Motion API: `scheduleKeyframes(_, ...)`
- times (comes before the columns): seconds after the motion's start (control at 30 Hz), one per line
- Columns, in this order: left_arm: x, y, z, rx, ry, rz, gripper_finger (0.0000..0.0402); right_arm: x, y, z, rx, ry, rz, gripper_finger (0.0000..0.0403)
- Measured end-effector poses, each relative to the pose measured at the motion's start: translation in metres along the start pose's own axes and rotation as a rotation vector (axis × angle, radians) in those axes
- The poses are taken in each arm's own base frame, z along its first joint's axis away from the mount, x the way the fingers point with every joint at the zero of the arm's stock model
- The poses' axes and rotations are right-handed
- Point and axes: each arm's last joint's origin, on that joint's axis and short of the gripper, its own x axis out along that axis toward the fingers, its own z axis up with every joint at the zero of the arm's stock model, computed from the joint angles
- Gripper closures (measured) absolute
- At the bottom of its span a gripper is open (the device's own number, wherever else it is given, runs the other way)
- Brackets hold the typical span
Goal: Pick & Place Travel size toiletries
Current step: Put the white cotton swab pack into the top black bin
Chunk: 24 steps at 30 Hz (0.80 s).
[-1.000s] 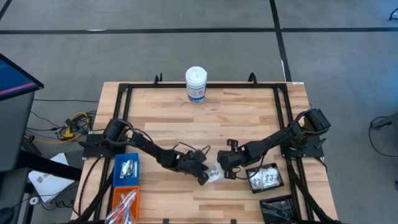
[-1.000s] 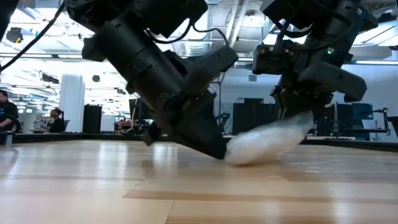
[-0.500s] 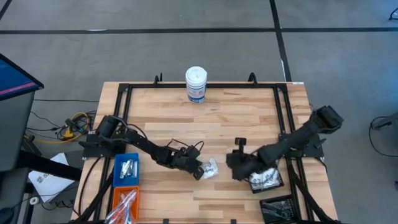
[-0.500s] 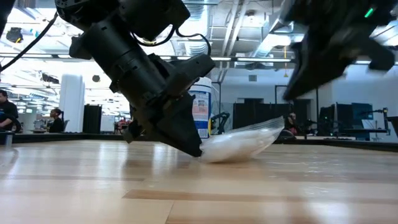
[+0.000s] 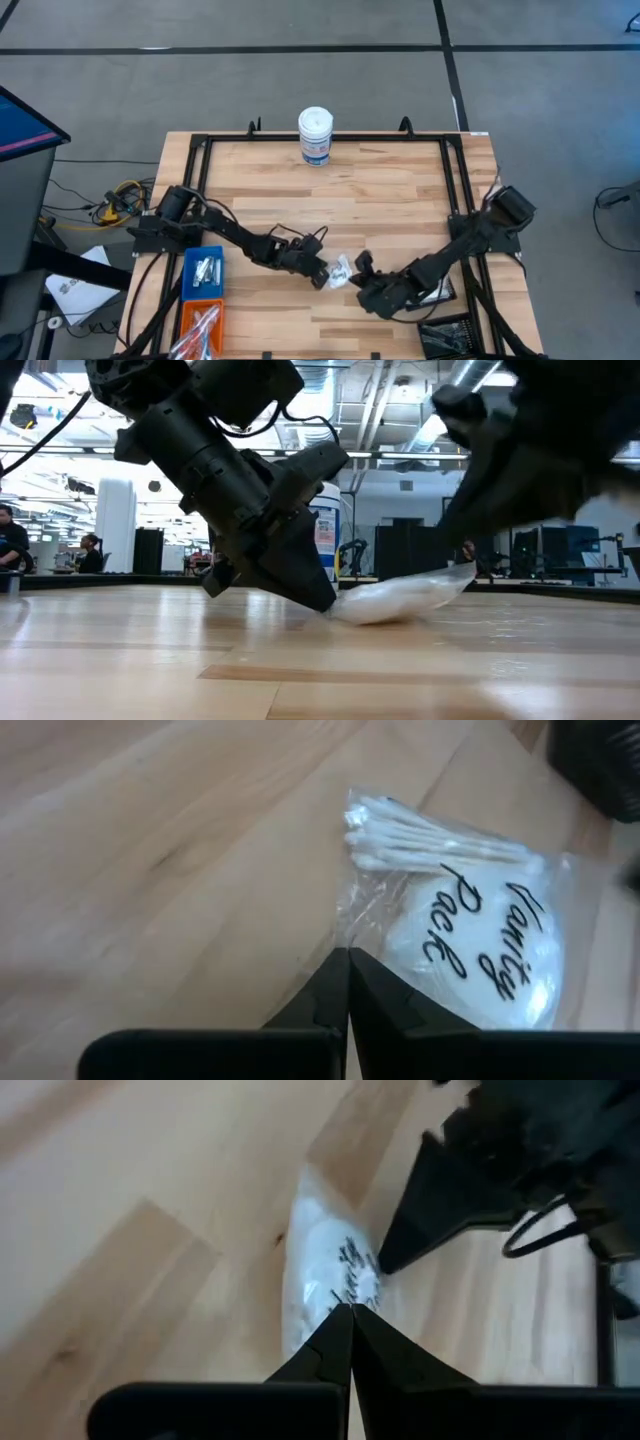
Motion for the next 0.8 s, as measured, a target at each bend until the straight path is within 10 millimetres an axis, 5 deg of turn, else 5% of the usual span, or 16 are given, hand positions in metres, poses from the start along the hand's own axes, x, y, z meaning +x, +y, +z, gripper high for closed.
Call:
scheduleKeyframes(0.2,0.0,0.005,-0.003,-0.029,0.0,-0.009,0.0401,0.025,0.009,0.003,-0.042,-0.01,-0.103,0.0403)
scheduleKeyframes(0.8,-0.001,0.007,-0.004,-0.014,-0.009,-0.019,0.0401,0.021,0.016,0.012,0.066,-0.027,-0.119,0.0382)
